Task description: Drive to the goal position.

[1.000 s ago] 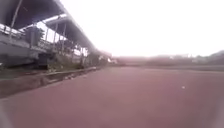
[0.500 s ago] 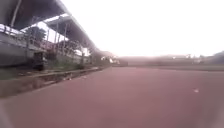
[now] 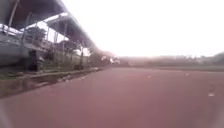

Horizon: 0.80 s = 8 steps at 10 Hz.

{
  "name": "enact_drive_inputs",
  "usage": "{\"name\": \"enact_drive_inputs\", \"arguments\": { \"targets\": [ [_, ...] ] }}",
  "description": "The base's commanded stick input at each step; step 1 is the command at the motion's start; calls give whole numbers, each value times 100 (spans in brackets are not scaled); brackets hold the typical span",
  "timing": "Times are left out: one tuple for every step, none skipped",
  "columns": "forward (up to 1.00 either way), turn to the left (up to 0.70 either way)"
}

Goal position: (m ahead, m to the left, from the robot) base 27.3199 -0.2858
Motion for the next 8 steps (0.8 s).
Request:
{"name": "enact_drive_inputs", "arguments": {
  "targets": [
    [70, 22],
    [70, 0],
    [70, 0],
    [70, 0],
    [70, 0],
    [70, 0],
    [70, 0],
    [70, 0]
  ]
}}
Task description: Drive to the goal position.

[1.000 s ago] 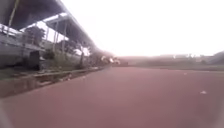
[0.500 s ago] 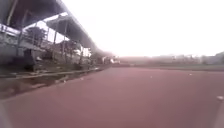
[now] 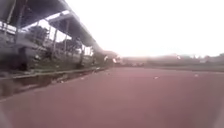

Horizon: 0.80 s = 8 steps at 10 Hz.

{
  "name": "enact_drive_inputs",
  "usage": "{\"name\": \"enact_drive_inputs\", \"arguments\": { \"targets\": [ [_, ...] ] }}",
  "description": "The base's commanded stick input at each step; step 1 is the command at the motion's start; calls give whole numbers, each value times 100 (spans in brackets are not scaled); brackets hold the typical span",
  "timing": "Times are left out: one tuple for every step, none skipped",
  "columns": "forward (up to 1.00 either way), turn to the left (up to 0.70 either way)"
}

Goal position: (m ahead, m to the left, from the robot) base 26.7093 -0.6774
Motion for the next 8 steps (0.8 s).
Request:
{"name": "enact_drive_inputs", "arguments": {
  "targets": [
    [70, 0],
    [70, 0],
    [70, 0],
    [70, 0],
    [70, 0],
    [70, 0],
    [70, 0],
    [70, 0]
  ]
}}
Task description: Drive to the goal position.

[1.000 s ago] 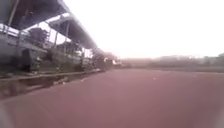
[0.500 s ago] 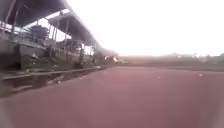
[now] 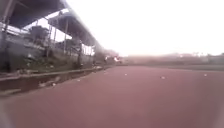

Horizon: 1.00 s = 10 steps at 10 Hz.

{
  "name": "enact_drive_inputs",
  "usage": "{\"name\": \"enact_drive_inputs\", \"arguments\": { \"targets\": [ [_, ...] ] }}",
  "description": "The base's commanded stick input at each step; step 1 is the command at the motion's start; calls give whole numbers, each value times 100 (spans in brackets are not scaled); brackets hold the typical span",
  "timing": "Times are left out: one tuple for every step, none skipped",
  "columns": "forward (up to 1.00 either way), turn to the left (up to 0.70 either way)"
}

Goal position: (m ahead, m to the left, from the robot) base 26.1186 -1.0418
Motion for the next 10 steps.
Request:
{"name": "enact_drive_inputs", "arguments": {
  "targets": [
    [70, 0],
    [70, 0],
    [70, 0],
    [70, 0],
    [70, -6],
    [70, -18],
    [70, -6],
    [70, 0],
    [70, 0],
    [70, 0]
  ]
}}
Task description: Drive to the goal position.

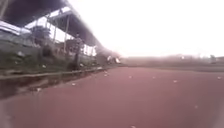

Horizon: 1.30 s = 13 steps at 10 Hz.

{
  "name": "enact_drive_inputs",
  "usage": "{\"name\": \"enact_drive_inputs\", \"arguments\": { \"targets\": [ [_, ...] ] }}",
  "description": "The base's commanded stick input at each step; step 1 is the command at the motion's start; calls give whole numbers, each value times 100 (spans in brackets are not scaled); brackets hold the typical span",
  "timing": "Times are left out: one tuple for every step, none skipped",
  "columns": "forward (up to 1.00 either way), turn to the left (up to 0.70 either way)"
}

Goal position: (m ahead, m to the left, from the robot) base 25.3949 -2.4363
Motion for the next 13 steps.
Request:
{"name": "enact_drive_inputs", "arguments": {
  "targets": [
    [70, 0],
    [70, 0],
    [70, 0],
    [70, 0],
    [70, 0],
    [70, 0],
    [70, -17],
    [70, -35],
    [70, -35],
    [70, -21],
    [70, -5],
    [70, -1],
    [70, 0]
  ]
}}
